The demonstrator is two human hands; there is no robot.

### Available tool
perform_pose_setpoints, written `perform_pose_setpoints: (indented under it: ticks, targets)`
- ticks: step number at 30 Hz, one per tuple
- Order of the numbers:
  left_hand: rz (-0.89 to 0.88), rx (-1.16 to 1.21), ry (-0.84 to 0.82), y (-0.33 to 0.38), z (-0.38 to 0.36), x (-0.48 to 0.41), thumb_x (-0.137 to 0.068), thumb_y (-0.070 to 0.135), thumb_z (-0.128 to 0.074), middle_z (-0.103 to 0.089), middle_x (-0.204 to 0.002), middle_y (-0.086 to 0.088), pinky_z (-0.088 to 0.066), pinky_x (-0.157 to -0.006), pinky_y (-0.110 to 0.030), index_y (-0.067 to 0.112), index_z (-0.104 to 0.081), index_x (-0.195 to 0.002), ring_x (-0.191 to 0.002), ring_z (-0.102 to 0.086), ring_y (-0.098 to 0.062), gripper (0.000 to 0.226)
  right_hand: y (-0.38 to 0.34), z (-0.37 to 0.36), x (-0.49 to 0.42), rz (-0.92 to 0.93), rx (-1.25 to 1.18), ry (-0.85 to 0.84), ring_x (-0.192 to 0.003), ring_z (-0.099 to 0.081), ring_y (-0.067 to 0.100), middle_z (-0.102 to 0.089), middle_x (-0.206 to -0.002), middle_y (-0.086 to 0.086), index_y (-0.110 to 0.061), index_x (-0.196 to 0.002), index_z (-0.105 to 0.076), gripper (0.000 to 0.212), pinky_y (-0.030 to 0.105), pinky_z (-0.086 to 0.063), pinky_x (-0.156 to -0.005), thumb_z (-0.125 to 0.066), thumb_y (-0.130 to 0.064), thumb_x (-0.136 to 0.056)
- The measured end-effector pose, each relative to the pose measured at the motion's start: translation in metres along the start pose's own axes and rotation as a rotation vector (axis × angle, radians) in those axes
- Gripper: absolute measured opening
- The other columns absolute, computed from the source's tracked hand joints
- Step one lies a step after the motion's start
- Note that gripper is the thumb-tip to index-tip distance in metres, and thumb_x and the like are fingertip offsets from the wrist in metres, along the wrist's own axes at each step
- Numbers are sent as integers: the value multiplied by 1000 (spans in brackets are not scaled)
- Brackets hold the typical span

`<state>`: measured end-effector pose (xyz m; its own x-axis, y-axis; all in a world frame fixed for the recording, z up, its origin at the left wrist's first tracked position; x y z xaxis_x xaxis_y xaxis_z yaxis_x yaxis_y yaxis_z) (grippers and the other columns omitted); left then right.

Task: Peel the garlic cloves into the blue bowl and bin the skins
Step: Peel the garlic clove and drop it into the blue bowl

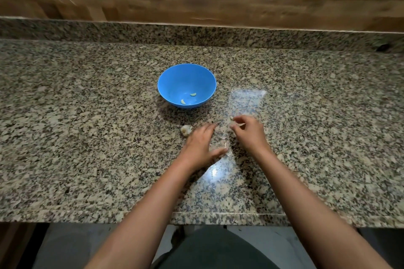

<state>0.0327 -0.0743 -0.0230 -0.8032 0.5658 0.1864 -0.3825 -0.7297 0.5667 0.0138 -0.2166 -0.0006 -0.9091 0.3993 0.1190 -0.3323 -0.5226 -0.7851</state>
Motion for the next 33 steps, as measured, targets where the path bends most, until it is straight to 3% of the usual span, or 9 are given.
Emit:
perform_pose_setpoints:
  ticks: [3,6,11,14,17,22,28,33]
  targets:
    - [-56,-27,-49,0,-5,3,-92,42,-51,-5,-158,3,-6,-119,-37,20,-7,-151,-145,-3,-13,77,-3,-12,19,122,169,-232,-124,-47,17,-49,-136,4,-13,-133,-48,41,36,-39,-106,-55,-20,-93]
    - [-101,-63,-56,1,-3,6,-97,29,-44,-6,-159,2,-1,-118,-33,17,-9,-151,-145,-2,-12,65,-8,-21,29,255,400,-390,-134,-34,18,-40,-145,3,-14,-137,-45,46,37,-25,-115,-55,-17,-93]
    - [-147,-54,-7,4,-6,16,-97,20,-41,-22,-156,-2,-5,-117,-28,14,-24,-148,-144,-14,-14,54,-8,-25,48,395,444,-344,-122,-46,27,-54,-131,12,-6,-125,-58,37,28,-32,-106,-55,-2,-89]
    - [-200,-51,68,8,-11,25,-99,23,-42,-31,-152,-2,-7,-114,-23,13,-35,-144,-141,-21,-15,47,-1,-19,62,449,499,-221,-111,-48,22,-60,-117,10,-6,-118,-63,29,24,-35,-96,-54,-8,-91]
    - [-241,-12,178,13,-13,33,-97,20,-47,-49,-138,-7,-22,-109,-23,8,-52,-132,-129,-38,-20,38,3,-16,69,469,520,-188,-103,-49,25,-62,-107,13,-1,-112,-66,25,28,-39,-89,-53,-6,-90]
    - [-195,84,245,22,-18,37,-93,15,-53,-61,-110,-8,-42,-95,-30,3,-66,-111,-106,-48,-19,25,9,-11,65,375,400,-89,-94,-54,25,-63,-95,12,-1,-96,-70,17,30,-42,-83,-58,-11,-89]
    - [-81,125,250,28,-20,33,-92,10,-55,-61,-106,-5,-44,-94,-22,6,-66,-106,-96,-50,-9,18,16,4,57,115,143,3,-86,-61,13,-69,-97,7,-5,-100,-70,16,20,-49,-83,-61,-5,-87]
    - [118,399,319,19,-11,36,-86,6,-63,-68,-100,-2,-52,-86,-21,10,-69,-101,-87,-61,-9,17,27,18,61,-62,-125,6,-84,-64,15,-68,-92,3,-6,-96,-69,13,17,-50,-73,-61,-2,-86]
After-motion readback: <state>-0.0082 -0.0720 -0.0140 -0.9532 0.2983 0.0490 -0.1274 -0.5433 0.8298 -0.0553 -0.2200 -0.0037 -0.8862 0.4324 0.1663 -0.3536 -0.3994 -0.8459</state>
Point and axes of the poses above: each hand's wrist, its own x-axis away from the middle knuckle, its own z-axis out of the back of the hand, y = z × x, the point moved 5 cm from there along -x, towards the middle knuckle
